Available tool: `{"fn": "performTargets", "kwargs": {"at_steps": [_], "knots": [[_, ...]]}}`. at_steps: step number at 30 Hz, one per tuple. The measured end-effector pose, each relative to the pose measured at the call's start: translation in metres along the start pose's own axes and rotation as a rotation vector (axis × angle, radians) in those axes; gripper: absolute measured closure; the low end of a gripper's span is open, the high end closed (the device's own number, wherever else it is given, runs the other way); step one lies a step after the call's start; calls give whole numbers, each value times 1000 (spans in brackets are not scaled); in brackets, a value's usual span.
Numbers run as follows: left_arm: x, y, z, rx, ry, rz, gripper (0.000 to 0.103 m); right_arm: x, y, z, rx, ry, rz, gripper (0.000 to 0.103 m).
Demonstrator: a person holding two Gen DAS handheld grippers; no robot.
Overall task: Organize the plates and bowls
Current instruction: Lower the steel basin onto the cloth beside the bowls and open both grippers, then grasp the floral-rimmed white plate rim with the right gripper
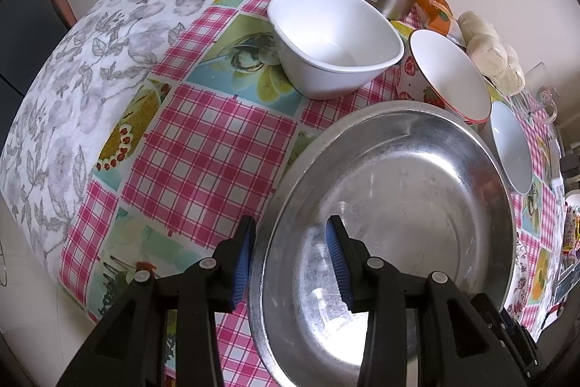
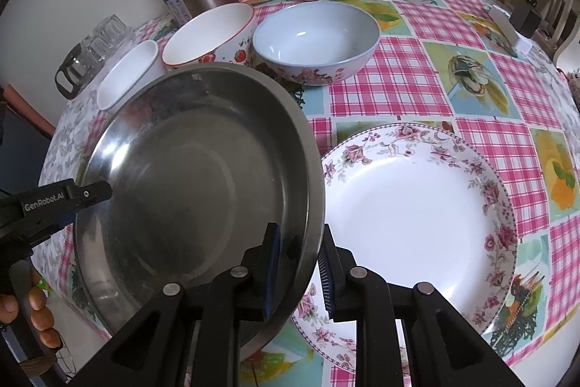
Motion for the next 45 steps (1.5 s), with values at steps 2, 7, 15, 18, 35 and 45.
{"fn": "performTargets", "kwargs": {"at_steps": [2, 7, 15, 18, 35, 45], "knots": [[0, 0, 0, -3, -5, 1, 58, -2, 1, 3, 8, -1, 0, 68], [-3, 3, 0, -3, -7, 13, 52, -7, 3, 6, 16, -14, 13, 55], [-8, 10, 2, -5, -9, 38, 43, -14, 9, 9, 21, -25, 46, 39], [-10, 11, 1, -5, 2, 45, 42, -15, 10, 10, 27, -27, 48, 37], [-31, 27, 1, 19, 51, 174, 15, -27, 17, 17, 33, -25, 98, 17], [-47, 30, 14, 20, 27, 235, 3, -38, 22, 37, 66, -29, 130, 2]]}}
Point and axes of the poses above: each gripper's, at about its wrist camera, not at the fingertips, and x roughly the way its jaws point, z to its right, y to its top, the point moved 10 cm from there along x, roughly the way its jaws point, and after that the axes turned 1 degree about -x, right-handed, at the moved point
